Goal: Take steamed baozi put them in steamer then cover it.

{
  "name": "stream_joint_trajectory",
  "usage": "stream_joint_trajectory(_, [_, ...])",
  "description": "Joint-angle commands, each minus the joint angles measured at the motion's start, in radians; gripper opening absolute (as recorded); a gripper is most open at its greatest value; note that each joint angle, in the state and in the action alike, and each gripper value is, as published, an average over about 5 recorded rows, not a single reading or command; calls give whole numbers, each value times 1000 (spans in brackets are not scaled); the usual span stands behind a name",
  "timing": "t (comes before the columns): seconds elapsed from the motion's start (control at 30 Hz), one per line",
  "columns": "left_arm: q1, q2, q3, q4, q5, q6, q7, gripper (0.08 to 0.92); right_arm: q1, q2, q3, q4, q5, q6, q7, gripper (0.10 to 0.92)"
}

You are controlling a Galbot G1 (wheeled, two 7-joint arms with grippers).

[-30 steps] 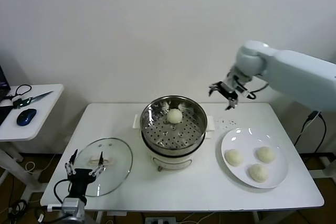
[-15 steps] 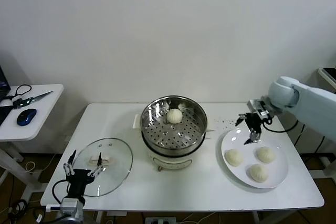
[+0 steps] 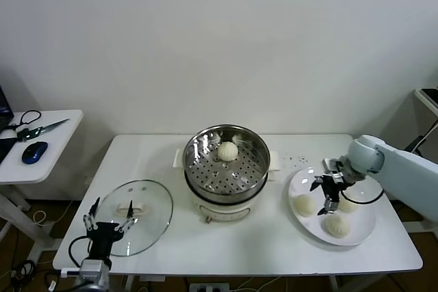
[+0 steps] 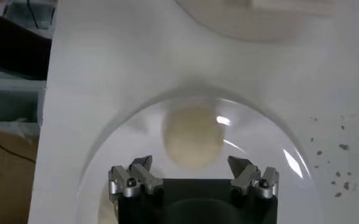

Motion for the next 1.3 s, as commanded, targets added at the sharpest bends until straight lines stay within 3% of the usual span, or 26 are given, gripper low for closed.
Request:
stream_joint_trajectory(0.03, [1, -1, -1, 2, 1, -1, 0, 823, -75, 34, 56, -40, -17, -16, 13, 823])
stream_joint_trajectory(0.53, [-2, -4, 0, 7, 7, 0, -1, 823, -68, 72, 57, -79, -23, -7, 2, 815])
stream_joint_trajectory(0.97, [3, -5, -1, 5, 8, -2, -1, 823, -58, 71, 63, -79, -19, -4, 1, 717])
stream_joint_trajectory(1.3, [7, -2, 1, -1, 7, -2, -2, 823, 193, -51, -54, 4, 114, 1, -4, 694])
